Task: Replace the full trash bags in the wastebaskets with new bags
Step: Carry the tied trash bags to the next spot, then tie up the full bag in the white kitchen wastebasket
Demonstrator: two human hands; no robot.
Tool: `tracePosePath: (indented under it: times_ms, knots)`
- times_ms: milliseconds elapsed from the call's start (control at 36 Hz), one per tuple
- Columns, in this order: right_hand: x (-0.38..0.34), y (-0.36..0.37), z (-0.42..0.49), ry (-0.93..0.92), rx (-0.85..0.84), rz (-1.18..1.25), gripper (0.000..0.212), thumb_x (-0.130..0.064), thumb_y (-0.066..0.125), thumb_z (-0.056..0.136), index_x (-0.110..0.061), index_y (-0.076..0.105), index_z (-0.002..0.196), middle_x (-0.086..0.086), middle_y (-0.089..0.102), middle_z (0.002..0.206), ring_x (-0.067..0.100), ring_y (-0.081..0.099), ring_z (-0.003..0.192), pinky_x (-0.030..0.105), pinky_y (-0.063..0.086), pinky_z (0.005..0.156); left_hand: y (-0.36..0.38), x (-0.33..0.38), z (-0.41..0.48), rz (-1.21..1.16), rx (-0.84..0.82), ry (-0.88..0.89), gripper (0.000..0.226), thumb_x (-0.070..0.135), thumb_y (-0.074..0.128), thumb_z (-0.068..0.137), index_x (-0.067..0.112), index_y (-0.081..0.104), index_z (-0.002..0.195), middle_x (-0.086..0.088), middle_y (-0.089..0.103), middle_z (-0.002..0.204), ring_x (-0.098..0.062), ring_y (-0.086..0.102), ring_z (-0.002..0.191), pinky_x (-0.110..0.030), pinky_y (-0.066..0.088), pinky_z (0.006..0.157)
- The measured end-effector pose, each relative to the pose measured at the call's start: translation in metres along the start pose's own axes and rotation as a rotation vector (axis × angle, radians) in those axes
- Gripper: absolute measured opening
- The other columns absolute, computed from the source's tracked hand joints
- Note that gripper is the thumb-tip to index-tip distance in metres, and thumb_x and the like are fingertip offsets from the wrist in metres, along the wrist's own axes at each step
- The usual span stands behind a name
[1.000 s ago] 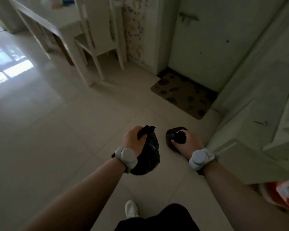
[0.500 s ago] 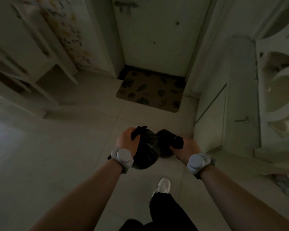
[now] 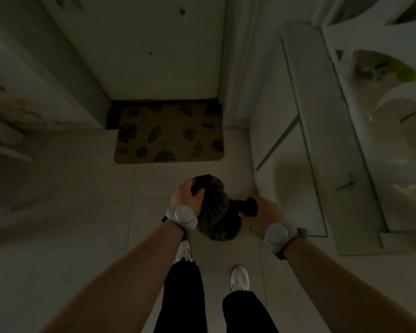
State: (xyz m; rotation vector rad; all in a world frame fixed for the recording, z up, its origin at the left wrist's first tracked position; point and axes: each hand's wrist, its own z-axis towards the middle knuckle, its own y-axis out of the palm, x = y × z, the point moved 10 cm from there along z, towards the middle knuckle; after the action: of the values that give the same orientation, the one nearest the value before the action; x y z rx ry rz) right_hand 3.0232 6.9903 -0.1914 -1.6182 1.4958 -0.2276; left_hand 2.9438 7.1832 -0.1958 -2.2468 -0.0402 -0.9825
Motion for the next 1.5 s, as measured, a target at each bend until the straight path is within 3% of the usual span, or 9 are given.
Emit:
tracePosePath:
  times_ms: [306,444,556,667,806,944,1083,1222,1500]
  knots:
    - [0.006,0.021,0.095,0.192,-0.014,0.141,0.03,-0.038,0.05,0.093,-0.031,0.038,0.067,-0.009,0.045,0.066,0.014,0.046,0.06,0.024,0.037,0.055,0.055,-0.005,0.147,0.239,-0.198,0.059,0.029,0.026,0.053,0.092,0.003,0.059,0.109,-0.015,0.063,0.11,-0.031,0.06,0.098,-0.034,0.047,0.084]
    - [0.02,0.037,0.145,0.206,-0.002,0.178,0.021,-0.036,0.052,0.093,-0.018,0.047,0.084,-0.008,0.042,0.066,0.018,0.047,0.067,0.025,0.038,0.062,0.095,-0.016,0.203,0.251,-0.234,0.079,0.024,0.018,0.051,0.093,0.015,0.051,0.069,-0.007,0.057,0.076,-0.024,0.051,0.072,-0.032,0.041,0.068]
    - [0.038,0.051,0.178,0.225,-0.008,0.176,0.028,-0.034,0.052,0.093,-0.007,0.057,0.088,0.006,0.057,0.078,0.027,0.058,0.079,0.032,0.047,0.07,0.133,-0.028,0.241,0.281,-0.298,0.084,0.021,0.025,0.053,0.092,0.006,0.061,0.094,-0.01,0.062,0.09,-0.031,0.059,0.085,-0.04,0.049,0.075]
    - [0.058,0.07,0.203,0.237,-0.016,0.214,0.025,-0.036,0.054,0.092,-0.011,0.056,0.095,-0.001,0.05,0.077,0.02,0.048,0.074,0.025,0.036,0.066,0.164,-0.036,0.261,0.342,-0.346,0.106,0.02,0.023,0.048,0.094,0.009,0.055,0.082,-0.004,0.052,0.075,-0.029,0.055,0.079,-0.032,0.035,0.068]
    - [0.086,0.1,0.234,0.254,-0.024,0.21,0.03,-0.034,0.054,0.093,-0.008,0.059,0.105,0.005,0.056,0.088,0.021,0.051,0.078,0.02,0.031,0.066,0.202,-0.059,0.284,0.286,-0.383,0.072,0.028,0.029,0.046,0.096,0.008,0.059,0.109,-0.013,0.062,0.107,-0.031,0.057,0.097,-0.041,0.046,0.087]
    - [0.103,0.112,0.247,0.277,0.019,0.256,0.02,-0.03,0.059,0.09,-0.017,0.052,0.077,-0.001,0.058,0.08,0.02,0.054,0.078,0.016,0.029,0.054,0.22,-0.077,0.289,0.223,-0.425,0.041,0.032,0.023,0.052,0.094,0.012,0.055,0.123,-0.01,0.059,0.125,-0.03,0.055,0.112,-0.035,0.046,0.095]
    - [0.107,0.108,0.245,0.305,0.034,0.295,0.037,-0.027,0.06,0.089,-0.029,0.033,0.064,-0.008,0.042,0.071,0.016,0.046,0.077,0.019,0.031,0.064,0.211,-0.077,0.282,0.178,-0.398,0.05,0.029,0.018,0.052,0.094,0.01,0.056,0.122,-0.011,0.06,0.122,-0.031,0.056,0.109,-0.035,0.047,0.092]
    - [0.092,0.085,0.237,0.27,0.074,0.261,0.016,-0.029,0.06,0.089,-0.015,0.052,0.085,0.011,0.063,0.095,0.027,0.059,0.09,0.022,0.035,0.068,0.19,-0.07,0.267,0.139,-0.373,0.047,0.028,0.015,0.054,0.092,0.008,0.057,0.119,-0.012,0.062,0.117,-0.029,0.058,0.107,-0.038,0.048,0.093]
    - [0.043,0.024,0.206,0.253,0.082,0.217,0.02,-0.034,0.056,0.091,-0.017,0.049,0.082,0.002,0.051,0.072,0.028,0.056,0.076,0.033,0.045,0.065,0.121,0.0,0.23,0.129,-0.338,0.159,0.024,0.019,0.052,0.093,0.014,0.058,0.116,-0.006,0.064,0.114,-0.024,0.059,0.103,-0.027,0.045,0.081]
